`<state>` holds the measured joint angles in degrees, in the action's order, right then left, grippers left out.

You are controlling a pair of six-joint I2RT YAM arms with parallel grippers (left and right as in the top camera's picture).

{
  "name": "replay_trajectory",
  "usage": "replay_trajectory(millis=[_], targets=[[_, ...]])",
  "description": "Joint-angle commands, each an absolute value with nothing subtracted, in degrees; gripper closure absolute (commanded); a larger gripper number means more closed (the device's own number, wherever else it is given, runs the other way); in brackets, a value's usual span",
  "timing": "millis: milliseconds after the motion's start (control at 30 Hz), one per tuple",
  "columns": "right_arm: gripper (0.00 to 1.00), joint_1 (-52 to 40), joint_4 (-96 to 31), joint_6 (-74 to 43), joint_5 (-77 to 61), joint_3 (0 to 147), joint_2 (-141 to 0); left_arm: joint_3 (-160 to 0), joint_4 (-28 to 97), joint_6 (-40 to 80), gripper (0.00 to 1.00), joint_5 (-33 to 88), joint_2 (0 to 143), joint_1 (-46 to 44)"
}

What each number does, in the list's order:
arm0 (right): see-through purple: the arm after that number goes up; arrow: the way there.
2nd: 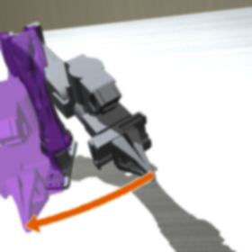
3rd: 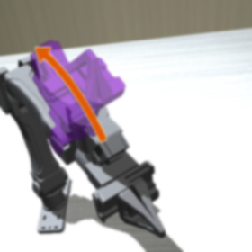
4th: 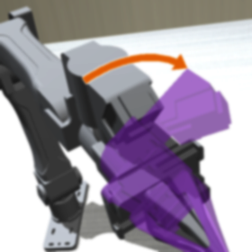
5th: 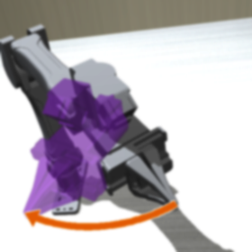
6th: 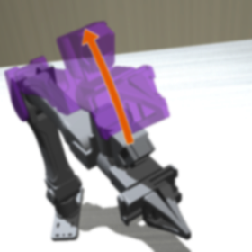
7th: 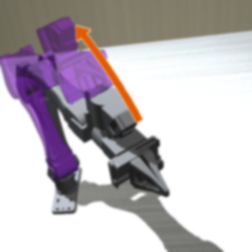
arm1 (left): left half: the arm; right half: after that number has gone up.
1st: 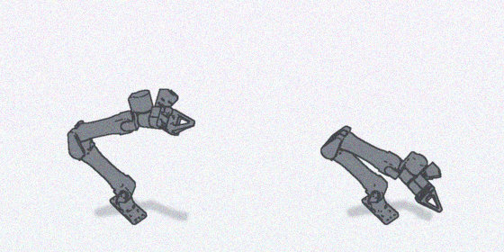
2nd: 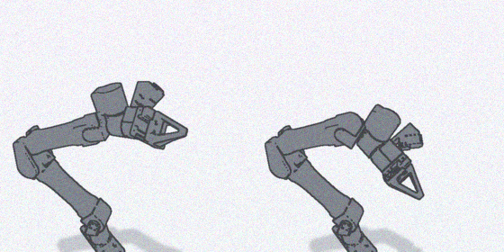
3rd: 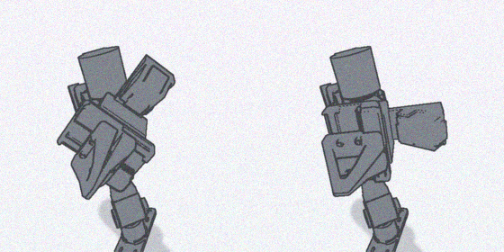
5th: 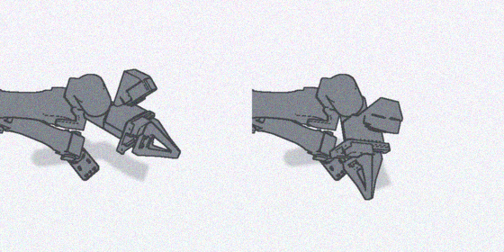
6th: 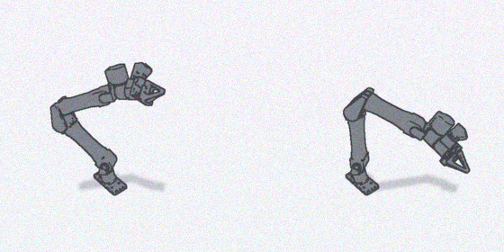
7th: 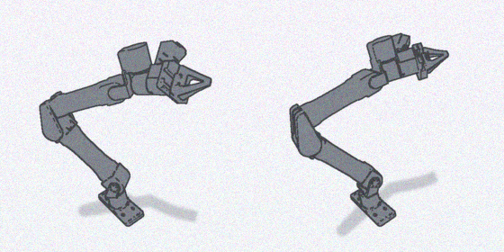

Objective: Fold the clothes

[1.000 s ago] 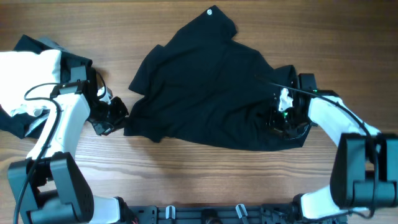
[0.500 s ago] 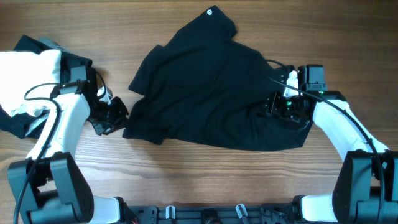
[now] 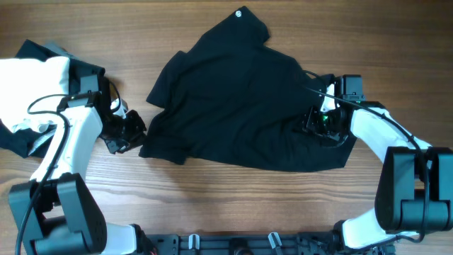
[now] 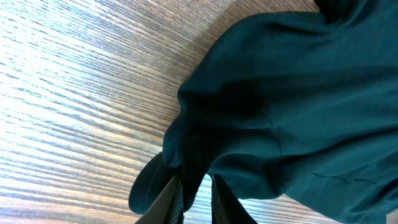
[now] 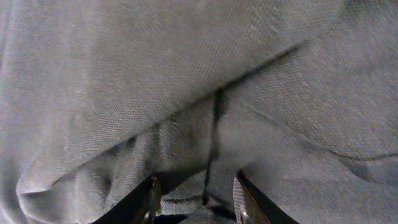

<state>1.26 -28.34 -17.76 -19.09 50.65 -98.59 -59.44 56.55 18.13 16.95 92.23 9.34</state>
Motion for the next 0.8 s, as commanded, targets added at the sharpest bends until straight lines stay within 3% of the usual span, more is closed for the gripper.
replay_trajectory(millis=[0, 100, 167, 300, 367, 767], targets=[[0.57, 1.2, -26.8, -14.5, -25.5, 50.4, -100.4, -60.2, 56.4, 17.2, 0.84, 16.5, 91.5, 9.5], [0.58, 1.2, -26.7, -14.6, -25.8, 50.4, -100.8, -60.2, 56.4, 17.1, 0.84, 16.9, 91.5, 9.5], [0.63, 1.2, -26.8, -14.6, -25.8, 50.4, -100.9, -60.2, 56.6, 17.2, 0.84, 17.6, 91.5, 9.5], [0.89, 1.2, -26.5, -14.5, -25.6, 50.4, -100.9, -60.2, 56.6, 17.1, 0.84, 17.8, 91.5, 9.5], [0.96, 1.2, -26.3, -13.3, -25.6, 50.4, -100.3, -60.2, 56.6, 17.1, 0.83, 17.8, 91.5, 9.5], [0.95, 1.2, -29.1, -12.1, -28.0, 51.8, -89.2, -60.2, 56.5, 17.1, 0.83, 17.7, 91.5, 9.5]])
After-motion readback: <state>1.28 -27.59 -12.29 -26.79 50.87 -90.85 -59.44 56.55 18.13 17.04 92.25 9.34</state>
